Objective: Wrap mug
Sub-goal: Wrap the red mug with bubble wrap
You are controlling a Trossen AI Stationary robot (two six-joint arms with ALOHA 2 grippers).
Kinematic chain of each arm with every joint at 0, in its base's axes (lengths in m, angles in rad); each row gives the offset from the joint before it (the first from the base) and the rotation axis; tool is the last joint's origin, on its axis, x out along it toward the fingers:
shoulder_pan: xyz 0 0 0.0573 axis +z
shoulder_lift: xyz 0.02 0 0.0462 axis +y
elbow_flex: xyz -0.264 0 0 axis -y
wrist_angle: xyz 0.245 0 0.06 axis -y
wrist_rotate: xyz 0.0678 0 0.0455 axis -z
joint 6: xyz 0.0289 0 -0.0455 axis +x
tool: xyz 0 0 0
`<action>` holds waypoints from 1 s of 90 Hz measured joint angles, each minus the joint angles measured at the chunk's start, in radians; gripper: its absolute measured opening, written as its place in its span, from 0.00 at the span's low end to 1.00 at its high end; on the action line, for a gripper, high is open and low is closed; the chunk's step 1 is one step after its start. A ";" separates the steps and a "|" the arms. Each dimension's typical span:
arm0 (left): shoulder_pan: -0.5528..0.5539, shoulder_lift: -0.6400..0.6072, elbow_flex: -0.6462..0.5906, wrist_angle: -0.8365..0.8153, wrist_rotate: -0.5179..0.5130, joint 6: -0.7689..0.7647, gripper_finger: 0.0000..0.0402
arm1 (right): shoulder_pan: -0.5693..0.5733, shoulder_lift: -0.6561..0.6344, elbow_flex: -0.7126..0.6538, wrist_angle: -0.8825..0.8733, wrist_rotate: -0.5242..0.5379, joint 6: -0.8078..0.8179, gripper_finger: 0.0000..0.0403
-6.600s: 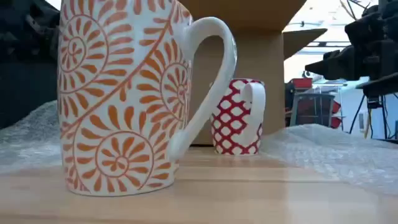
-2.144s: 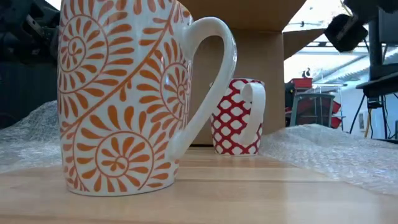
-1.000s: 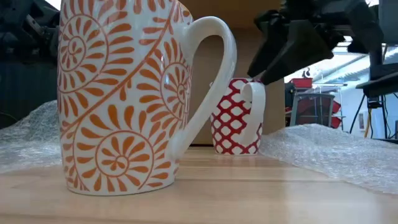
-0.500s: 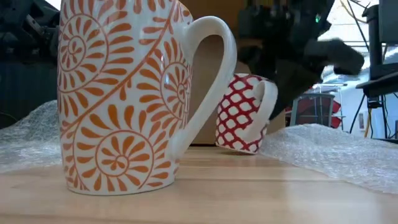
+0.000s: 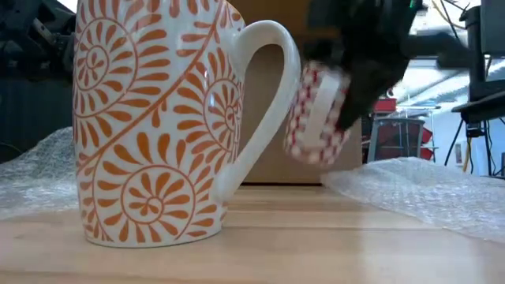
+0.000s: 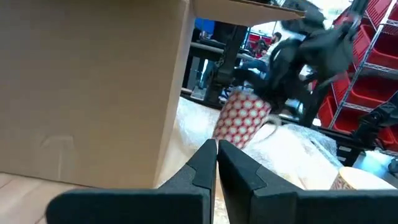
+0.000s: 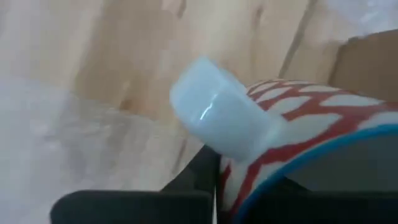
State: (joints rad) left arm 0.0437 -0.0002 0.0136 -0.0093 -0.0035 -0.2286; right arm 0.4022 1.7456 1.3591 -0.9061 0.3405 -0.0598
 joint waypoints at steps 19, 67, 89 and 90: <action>0.000 0.000 0.000 0.000 0.000 0.000 0.01 | 0.068 -0.113 0.039 -0.168 -0.099 0.288 0.01; 0.000 0.000 0.000 0.000 0.000 0.000 0.01 | 0.151 -0.151 -0.296 -0.110 -0.396 0.722 0.00; 0.000 0.000 0.000 0.000 0.000 0.000 0.01 | 0.150 -0.150 -0.315 -0.072 -0.394 0.739 0.03; 0.000 0.000 0.000 0.000 0.000 0.000 0.01 | 0.150 -0.150 -0.315 -0.070 -0.394 0.740 0.03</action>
State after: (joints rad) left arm 0.0437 -0.0002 0.0139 -0.0093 -0.0035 -0.2283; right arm 0.5518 1.5951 1.0439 -0.9764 -0.0536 0.6800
